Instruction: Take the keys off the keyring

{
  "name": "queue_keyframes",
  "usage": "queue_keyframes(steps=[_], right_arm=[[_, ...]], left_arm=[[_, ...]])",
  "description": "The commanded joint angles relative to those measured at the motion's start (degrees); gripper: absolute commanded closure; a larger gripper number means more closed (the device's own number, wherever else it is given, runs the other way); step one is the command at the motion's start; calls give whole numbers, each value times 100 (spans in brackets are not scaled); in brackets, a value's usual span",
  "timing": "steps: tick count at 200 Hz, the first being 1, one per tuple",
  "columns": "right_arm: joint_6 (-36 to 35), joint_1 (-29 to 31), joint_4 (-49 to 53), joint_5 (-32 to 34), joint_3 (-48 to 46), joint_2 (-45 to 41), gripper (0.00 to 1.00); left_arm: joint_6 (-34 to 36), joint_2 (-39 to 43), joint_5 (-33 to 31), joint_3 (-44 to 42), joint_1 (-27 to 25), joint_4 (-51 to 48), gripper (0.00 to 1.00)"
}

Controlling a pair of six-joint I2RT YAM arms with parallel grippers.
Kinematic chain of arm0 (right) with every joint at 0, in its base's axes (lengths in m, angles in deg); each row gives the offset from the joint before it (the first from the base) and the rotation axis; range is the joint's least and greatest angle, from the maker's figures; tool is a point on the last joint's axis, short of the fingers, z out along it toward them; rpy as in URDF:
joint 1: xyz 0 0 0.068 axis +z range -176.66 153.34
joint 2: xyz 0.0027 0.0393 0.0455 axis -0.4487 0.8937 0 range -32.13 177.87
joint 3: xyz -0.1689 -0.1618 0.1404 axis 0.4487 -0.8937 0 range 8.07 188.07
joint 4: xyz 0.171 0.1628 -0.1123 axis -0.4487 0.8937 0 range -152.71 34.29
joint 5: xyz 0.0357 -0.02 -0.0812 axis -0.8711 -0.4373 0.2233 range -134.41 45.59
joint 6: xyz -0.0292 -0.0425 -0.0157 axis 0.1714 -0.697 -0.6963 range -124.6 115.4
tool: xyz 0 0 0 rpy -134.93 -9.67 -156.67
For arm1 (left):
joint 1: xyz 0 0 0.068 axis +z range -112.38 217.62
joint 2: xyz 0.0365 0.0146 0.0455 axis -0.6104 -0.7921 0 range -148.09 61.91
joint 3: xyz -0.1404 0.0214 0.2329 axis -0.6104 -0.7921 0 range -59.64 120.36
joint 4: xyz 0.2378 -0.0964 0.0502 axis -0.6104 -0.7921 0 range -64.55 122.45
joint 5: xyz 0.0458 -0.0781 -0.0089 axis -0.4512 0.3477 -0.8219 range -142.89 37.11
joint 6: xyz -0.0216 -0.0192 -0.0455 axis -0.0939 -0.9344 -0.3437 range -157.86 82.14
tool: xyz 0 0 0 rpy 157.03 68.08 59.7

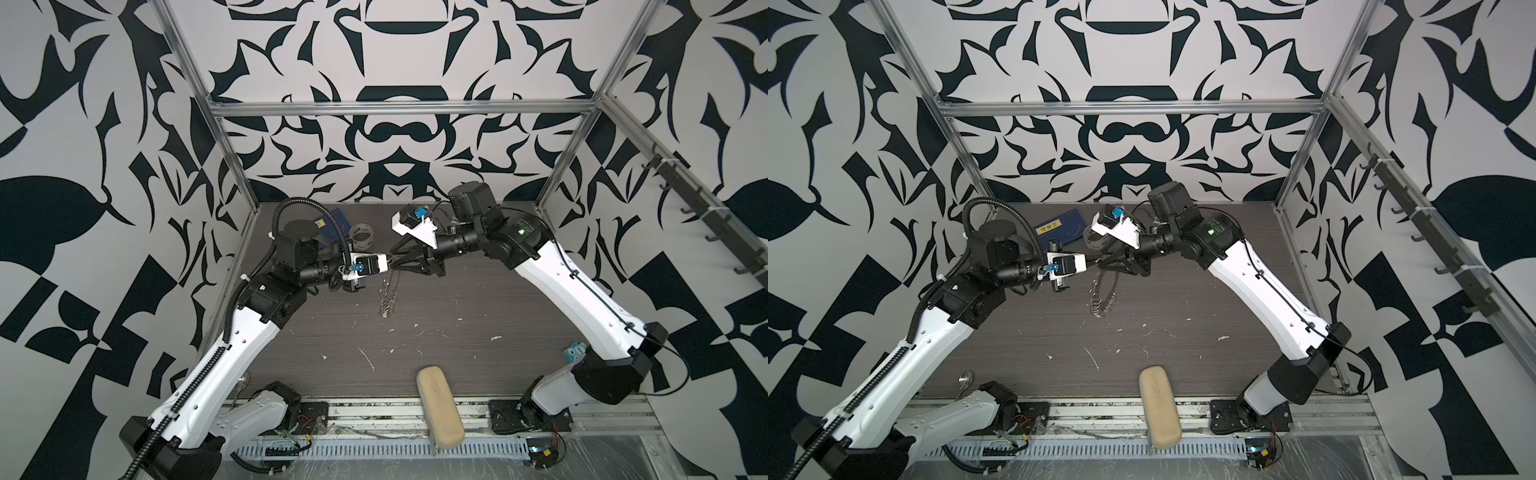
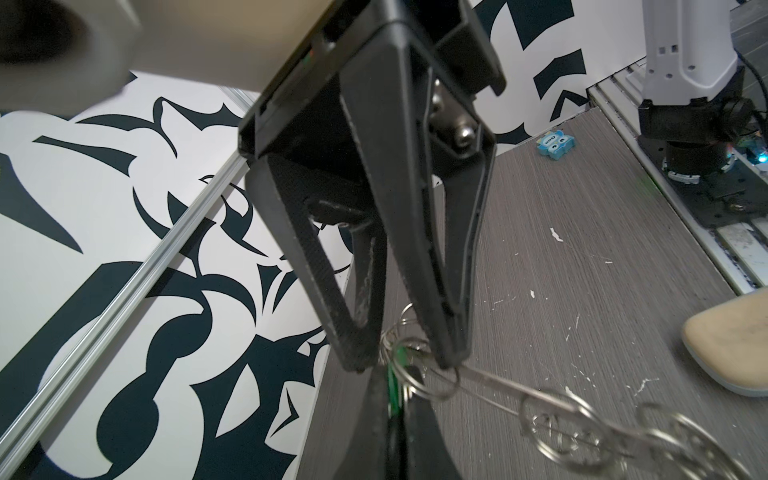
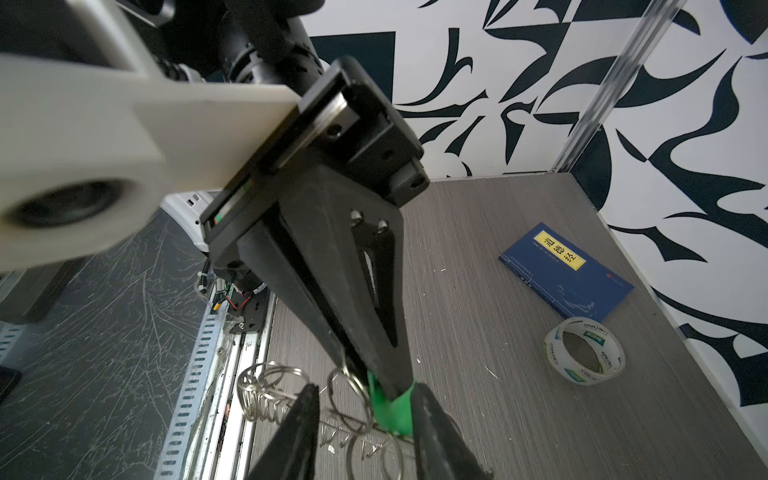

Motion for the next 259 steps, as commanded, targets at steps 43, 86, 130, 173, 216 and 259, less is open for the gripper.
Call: queue_keyframes(steps=[43,86,130,173,216,259], right_arm=[[84,93,259,-355,272,69,64],[70,93,305,-267,328,55,66],[17,93,383,-101,345,-19,66],[16,94,392,-106,254,-114,65],[38,102,437,-202,255,-108,69],[47,102,534,-233,222,-197,72]], left_arm=[[-18,-72,-291,121,13,75,100],[-20,-136,-476,201,14,-64,100],[-20,-160,-489,166,14,-86,100],[-42,-134,-443,124,9,-33,100],[-78,-141,-463,126,14,-32,100],[-91,-130,-462,114,14,-40,100]])
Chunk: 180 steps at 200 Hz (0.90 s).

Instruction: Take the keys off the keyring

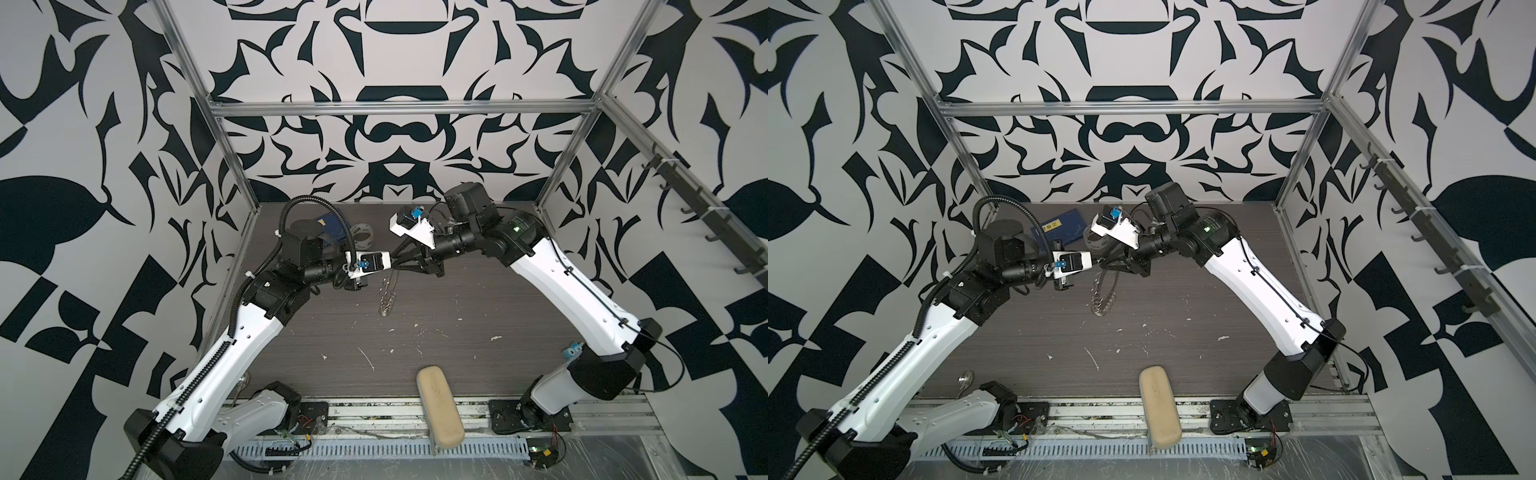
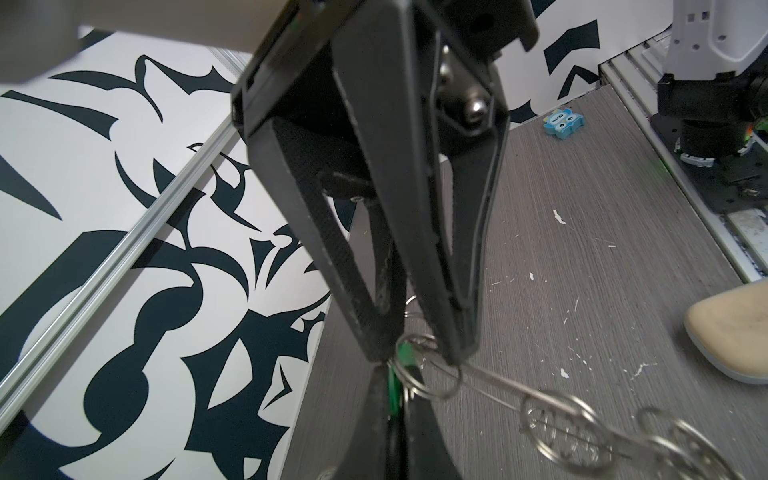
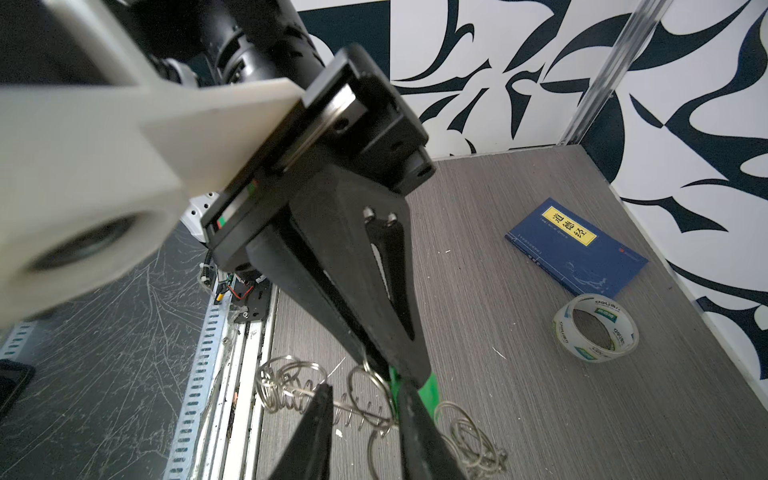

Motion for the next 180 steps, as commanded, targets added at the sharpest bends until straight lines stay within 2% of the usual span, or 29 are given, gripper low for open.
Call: queue_keyframes(steps=[1,89,153,180], right_arm=[[6,86,254,-335,110,-307,72],[31,122,281,-222,62,-419,74],[52,136,216,-387,-14,-334,75],[-27,145,137,-262,21,-348,66]], left_arm=[[-61,19,-117,109,23,94,100],[-90,70,-111,74,23,80,100],[-95,117,-69,38,22,136,100],[10,163,32,23,21,84,100]])
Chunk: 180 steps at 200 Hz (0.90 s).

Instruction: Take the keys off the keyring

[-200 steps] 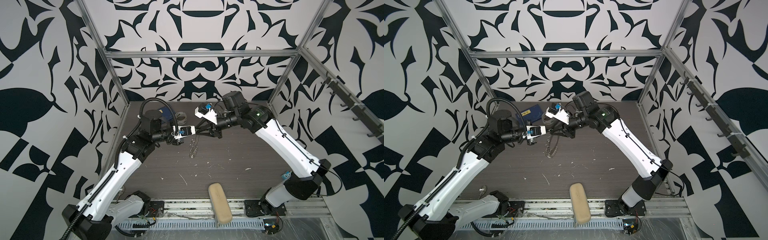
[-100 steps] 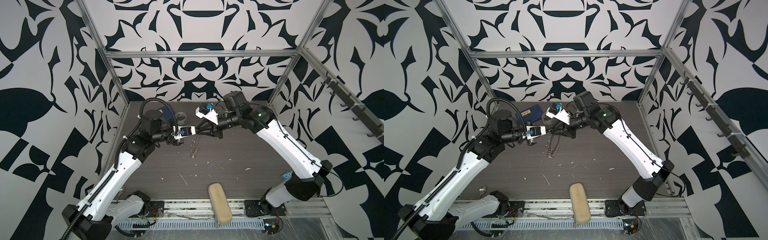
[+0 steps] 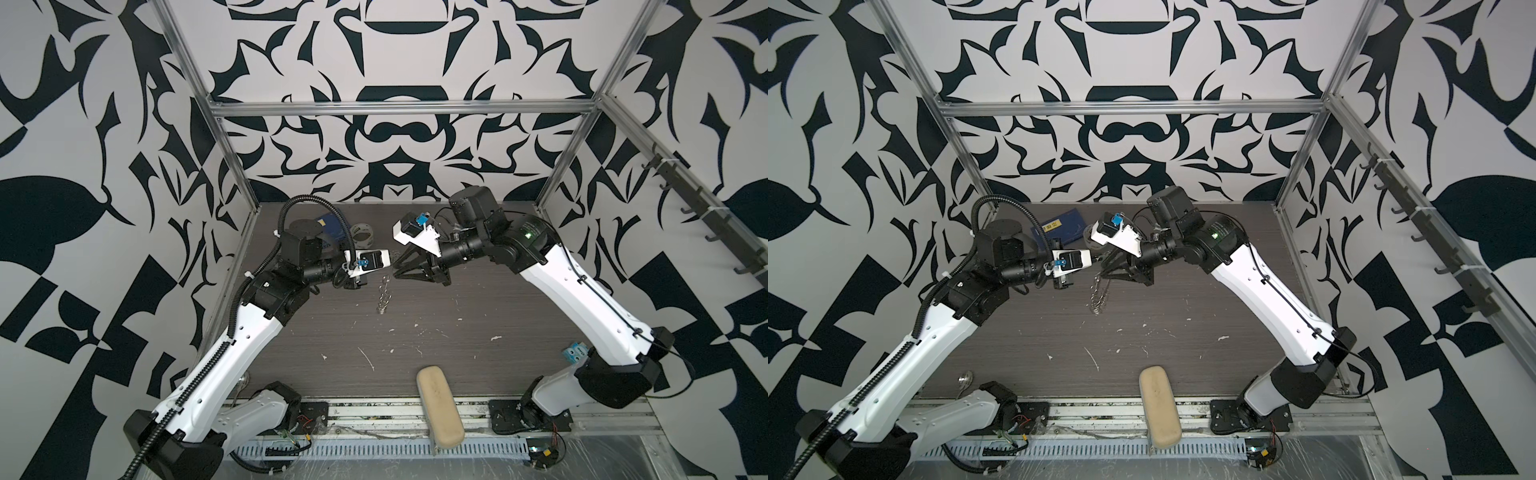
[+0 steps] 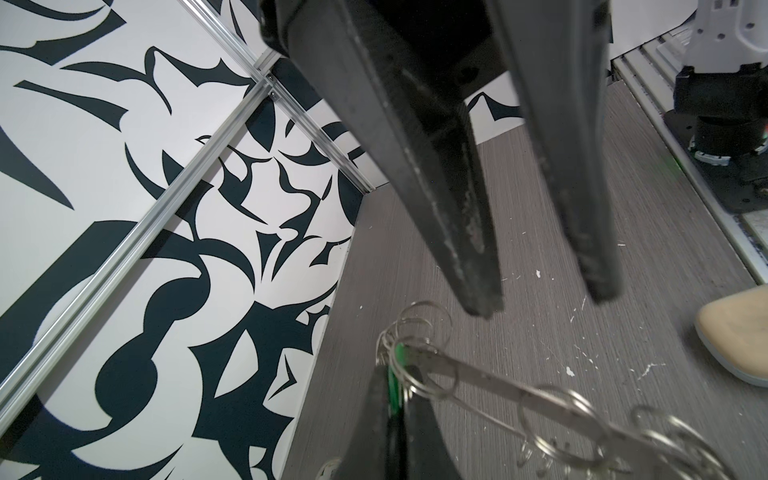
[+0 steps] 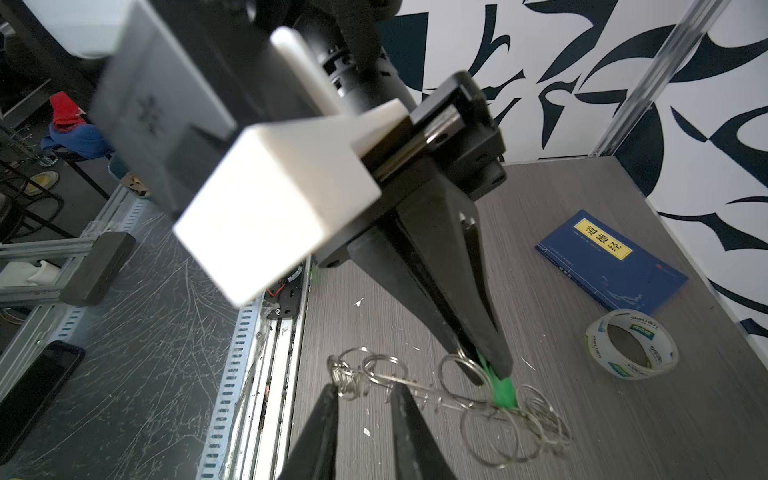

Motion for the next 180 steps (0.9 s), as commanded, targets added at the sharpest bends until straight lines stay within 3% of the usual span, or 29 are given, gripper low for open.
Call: queue_keyframes(steps=[1,37,58,99,180], right_arm=[[-40,15,-135,-29,28,-94,65],[-176,11,-239,305,39,-142,55],[-327,12,-765,567,-490,-486,52],[-860,12,-2176,959,-1931,-1388,53],[-911,12,-2726,1056,-2461,-1262,54]], left_arm=[[65,146,144,22,20,56,100],[665,357,784,-459,20,478,100],[985,369,980,-643,16,692,100],[1488,362,723,-903,20,972,100],[1816,44,536,-931,20,1210,100]])
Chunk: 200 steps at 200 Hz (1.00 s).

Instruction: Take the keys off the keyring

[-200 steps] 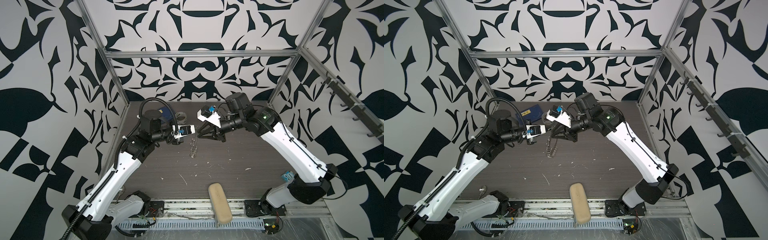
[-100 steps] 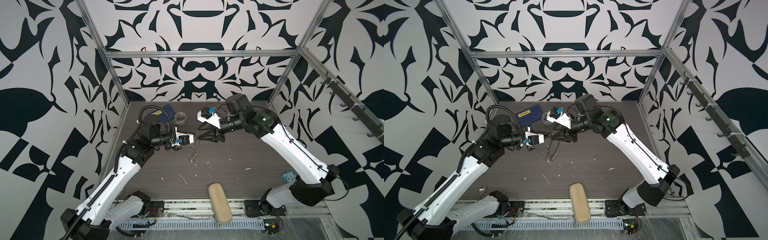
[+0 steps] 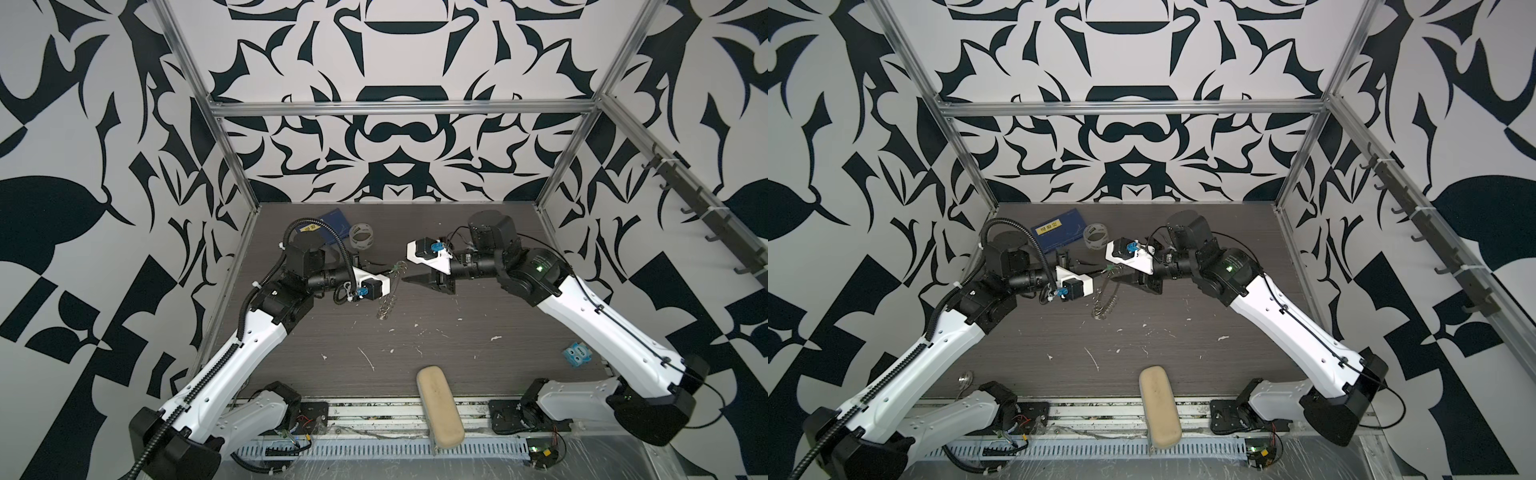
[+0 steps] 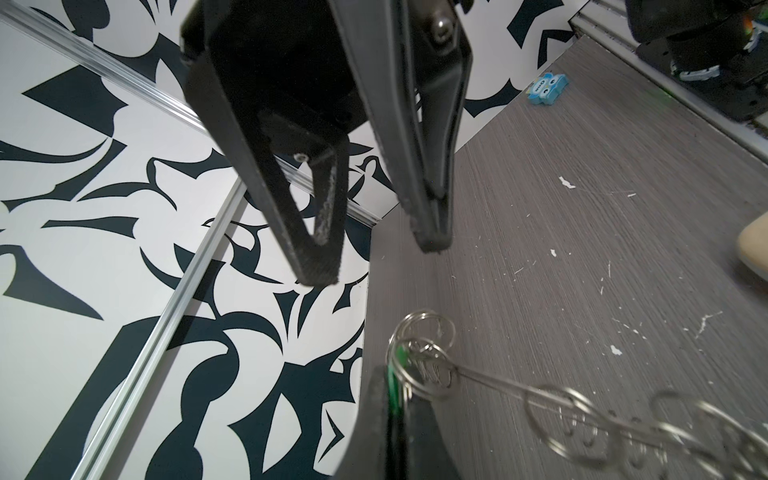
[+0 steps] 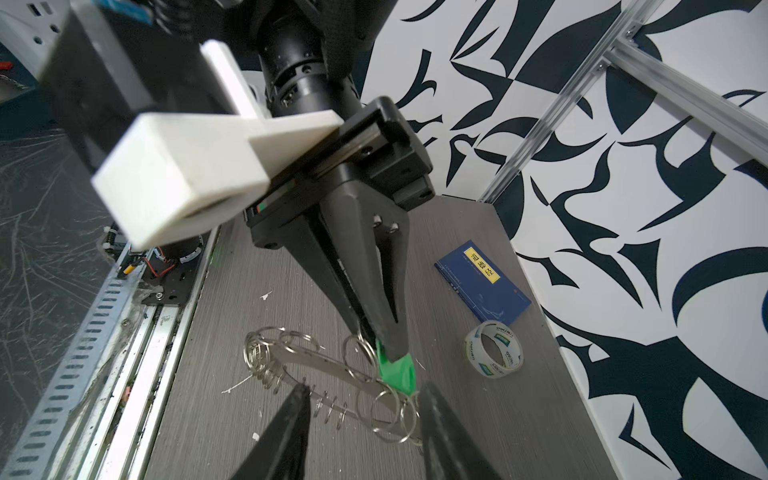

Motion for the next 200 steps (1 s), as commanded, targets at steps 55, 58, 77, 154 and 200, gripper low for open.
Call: queue_keyframes(steps=[55,58,77,154,200], right_arm=[[140,16,-451,-114,-134,163,55],[147,20,-451,-104,-129,170,55],[203,22,-449,-126,-128,203,55],[379,98,-267,-295,7,371,56],[469,165,-105,-322,22,367,57]], left_arm=[[223,-155,10,14,20,278,100],[227,-154,14,14,20,279,100],[203,-156,-6,12,20,279,100],[110,-88,-86,-21,18,288,100],[58,-99,-207,-3,20,253,100]])
